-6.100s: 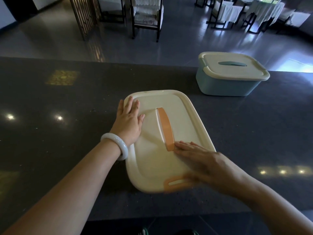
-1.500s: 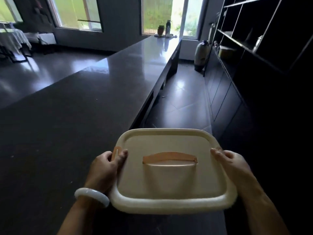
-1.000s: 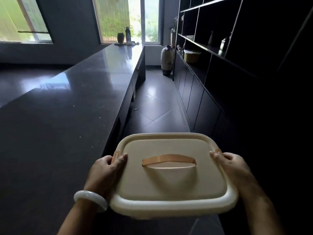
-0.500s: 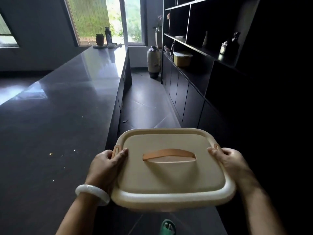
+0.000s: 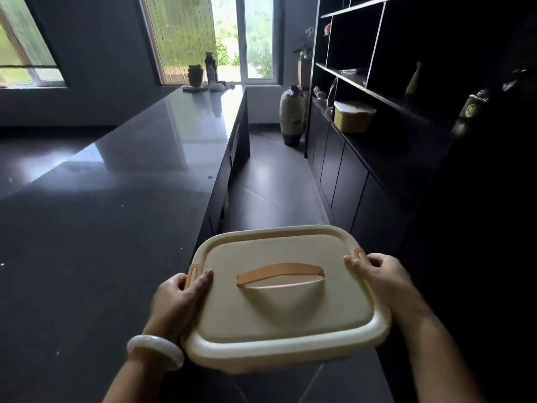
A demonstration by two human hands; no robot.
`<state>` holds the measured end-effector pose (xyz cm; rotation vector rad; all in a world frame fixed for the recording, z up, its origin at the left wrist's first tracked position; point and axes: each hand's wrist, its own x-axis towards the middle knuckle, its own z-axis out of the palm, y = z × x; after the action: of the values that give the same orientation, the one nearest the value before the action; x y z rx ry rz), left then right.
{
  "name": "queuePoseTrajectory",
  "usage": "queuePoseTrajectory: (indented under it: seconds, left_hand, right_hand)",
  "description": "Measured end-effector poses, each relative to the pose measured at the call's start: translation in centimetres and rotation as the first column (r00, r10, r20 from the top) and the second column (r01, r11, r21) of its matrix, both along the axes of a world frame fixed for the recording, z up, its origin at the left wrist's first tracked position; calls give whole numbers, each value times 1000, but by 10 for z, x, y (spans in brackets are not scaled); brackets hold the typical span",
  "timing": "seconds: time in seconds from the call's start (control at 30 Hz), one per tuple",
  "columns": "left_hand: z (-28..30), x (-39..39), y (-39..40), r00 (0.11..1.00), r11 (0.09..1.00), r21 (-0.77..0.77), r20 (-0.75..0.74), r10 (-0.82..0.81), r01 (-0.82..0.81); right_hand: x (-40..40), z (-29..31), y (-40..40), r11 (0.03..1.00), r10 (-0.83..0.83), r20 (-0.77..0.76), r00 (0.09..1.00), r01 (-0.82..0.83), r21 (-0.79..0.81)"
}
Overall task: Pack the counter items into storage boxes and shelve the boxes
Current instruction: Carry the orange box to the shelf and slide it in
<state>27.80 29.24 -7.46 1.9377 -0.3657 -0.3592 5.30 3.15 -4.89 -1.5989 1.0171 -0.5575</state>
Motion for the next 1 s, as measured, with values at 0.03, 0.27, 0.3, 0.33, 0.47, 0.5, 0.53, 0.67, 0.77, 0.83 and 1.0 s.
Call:
queuePoseTrajectory:
  seconds: [0.03, 0.27, 0.3, 0.33, 0.47, 0.5, 0.53, 0.67, 0.77, 0.83, 1.0]
  left_hand:
    - [1, 17, -15, 1000, 1000, -11, -1, -3, 3]
    - [-5, 157, -142, 997, 997, -25, 32, -75, 76]
    - [-6, 180, -163, 995, 995, -27, 37, -90, 91]
    - [-7, 202, -183, 994, 994, -22, 42, -106, 107]
    - [-7, 283, -263, 989, 990, 2, 50, -143, 143]
    - [-7, 301, -284, 987, 988, 11, 55, -154, 154]
    - [-5, 317, -306, 982, 984, 31, 66, -176, 174]
    - [-11, 360, -386, 976, 977, 10, 47, -214, 213]
    - [-21, 389, -451, 973, 973, 18, 16, -230, 229]
    - [-24, 405, -501, 972, 972, 30, 31, -234, 233]
    - [-19, 438, -613, 976, 976, 2, 0, -219, 219]
  right_hand:
    - [16, 0, -14, 1000, 3, -2, 1000, -3, 3]
    - [141, -15, -126, 997, -77, 37, 996, 76, 13]
    - [160, -16, -145, 996, -92, 45, 995, 92, 12]
    - [179, -17, -163, 994, -108, 53, 993, 108, 14]
    - [244, -22, -223, 985, -175, 66, 982, 174, 20]
    - [257, -26, -238, 980, -199, 75, 977, 197, 31]
    - [269, -29, -253, 975, -219, 80, 973, 216, 44]
    - [304, -31, -317, 957, -284, 77, 956, 278, 85]
    - [329, -36, -381, 955, -293, 82, 953, 286, 80]
    - [345, -40, -427, 957, -287, 90, 954, 282, 68]
    - [382, -40, -542, 956, -287, 118, 951, 277, 91]
